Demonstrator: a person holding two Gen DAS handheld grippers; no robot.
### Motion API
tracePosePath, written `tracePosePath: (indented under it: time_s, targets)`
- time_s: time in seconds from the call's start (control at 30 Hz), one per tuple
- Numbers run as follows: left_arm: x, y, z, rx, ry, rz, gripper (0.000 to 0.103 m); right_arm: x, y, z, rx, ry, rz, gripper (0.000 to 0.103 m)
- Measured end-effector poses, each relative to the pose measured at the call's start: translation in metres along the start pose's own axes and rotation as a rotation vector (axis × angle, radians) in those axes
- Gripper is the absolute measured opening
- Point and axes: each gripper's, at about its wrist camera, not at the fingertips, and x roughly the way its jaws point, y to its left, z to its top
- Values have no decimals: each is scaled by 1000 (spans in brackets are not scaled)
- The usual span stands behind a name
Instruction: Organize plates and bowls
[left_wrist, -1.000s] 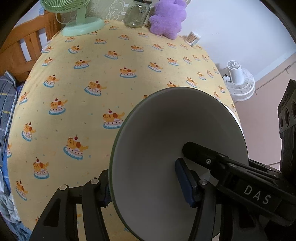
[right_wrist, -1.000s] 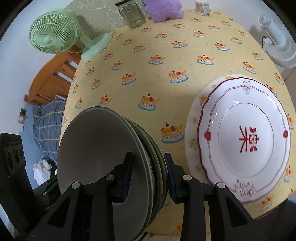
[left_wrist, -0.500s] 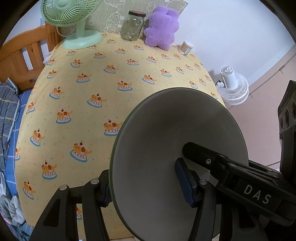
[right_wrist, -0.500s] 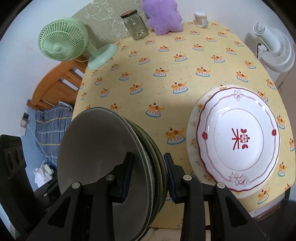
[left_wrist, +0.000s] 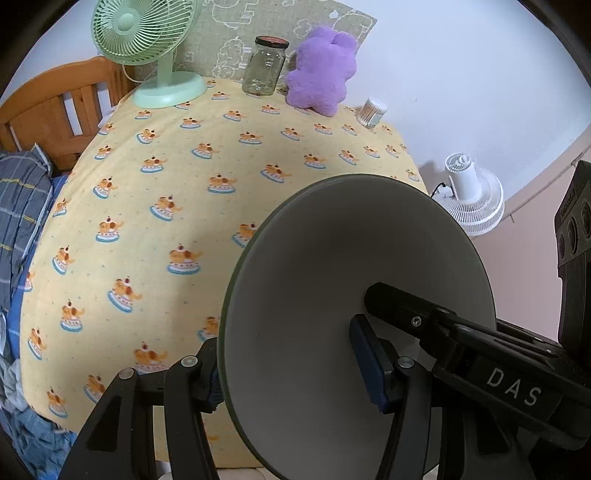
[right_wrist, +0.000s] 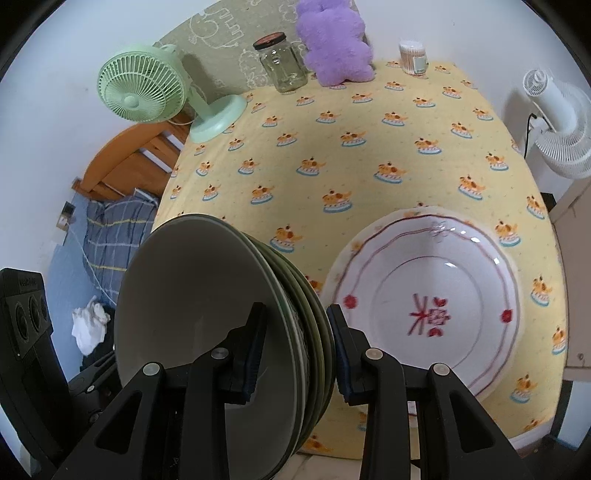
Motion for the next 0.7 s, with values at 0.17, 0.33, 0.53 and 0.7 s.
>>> tracePosePath:
  time_s: [0.17,0.33,0.53,0.7]
  targets:
    - [6,-18,-1,-18,-12,-1,58,-9,-18,5,-21,3,0,38]
    - [15,-37,-3,-34,-14,-1,58,-15,-40,8,-34,12,-1,38]
    - [29,-58,-6,-50,-12,-13,58,-19,-65,12,-41,22,-12,38]
    - [42,-71,-8,-67,-4,-12,58,-17,-85,15,-43,38,-14,38]
